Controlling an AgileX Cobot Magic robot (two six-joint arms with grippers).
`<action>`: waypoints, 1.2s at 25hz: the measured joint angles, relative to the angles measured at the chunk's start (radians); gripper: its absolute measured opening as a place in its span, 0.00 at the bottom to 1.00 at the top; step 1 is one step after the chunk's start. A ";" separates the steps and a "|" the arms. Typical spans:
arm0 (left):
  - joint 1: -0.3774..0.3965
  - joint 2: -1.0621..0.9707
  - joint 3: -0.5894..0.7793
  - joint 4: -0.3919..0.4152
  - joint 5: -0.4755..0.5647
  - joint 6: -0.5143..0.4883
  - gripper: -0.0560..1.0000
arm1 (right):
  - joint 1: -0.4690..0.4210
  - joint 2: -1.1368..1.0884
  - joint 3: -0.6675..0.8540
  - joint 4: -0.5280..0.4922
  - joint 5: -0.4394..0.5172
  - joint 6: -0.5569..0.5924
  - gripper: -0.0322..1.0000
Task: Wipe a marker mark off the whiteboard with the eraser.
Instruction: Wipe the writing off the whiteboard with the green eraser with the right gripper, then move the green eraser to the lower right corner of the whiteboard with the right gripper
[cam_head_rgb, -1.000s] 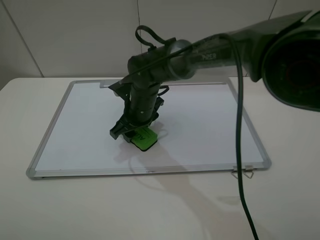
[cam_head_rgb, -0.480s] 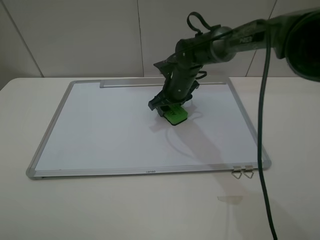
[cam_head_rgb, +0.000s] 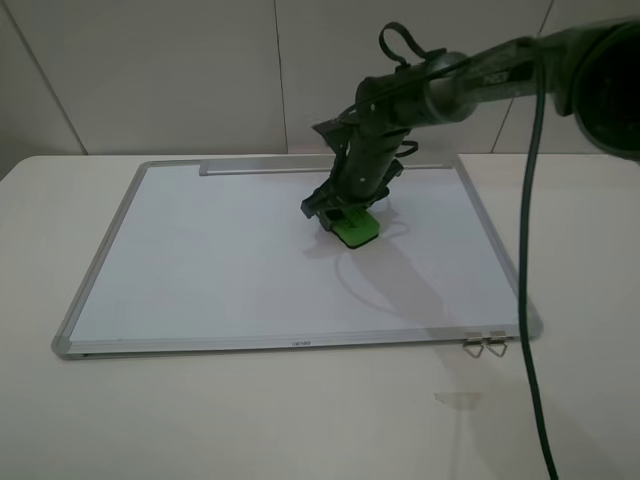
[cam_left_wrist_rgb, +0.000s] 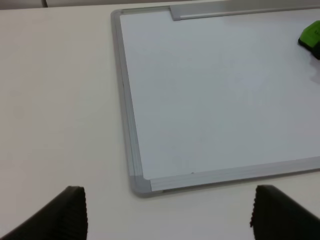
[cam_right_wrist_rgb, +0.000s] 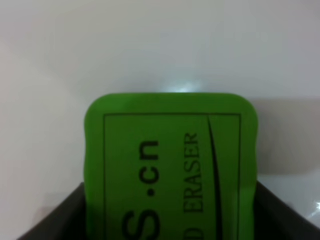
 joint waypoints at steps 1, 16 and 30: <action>0.000 0.000 0.000 0.000 0.000 0.000 0.70 | 0.021 0.001 0.000 0.003 0.000 -0.002 0.60; 0.000 0.000 0.000 0.000 0.000 0.000 0.70 | 0.113 0.051 -0.221 -0.001 0.487 0.133 0.60; 0.000 0.000 0.000 0.000 0.000 0.000 0.70 | -0.097 -0.111 -0.092 -0.062 0.507 0.205 0.60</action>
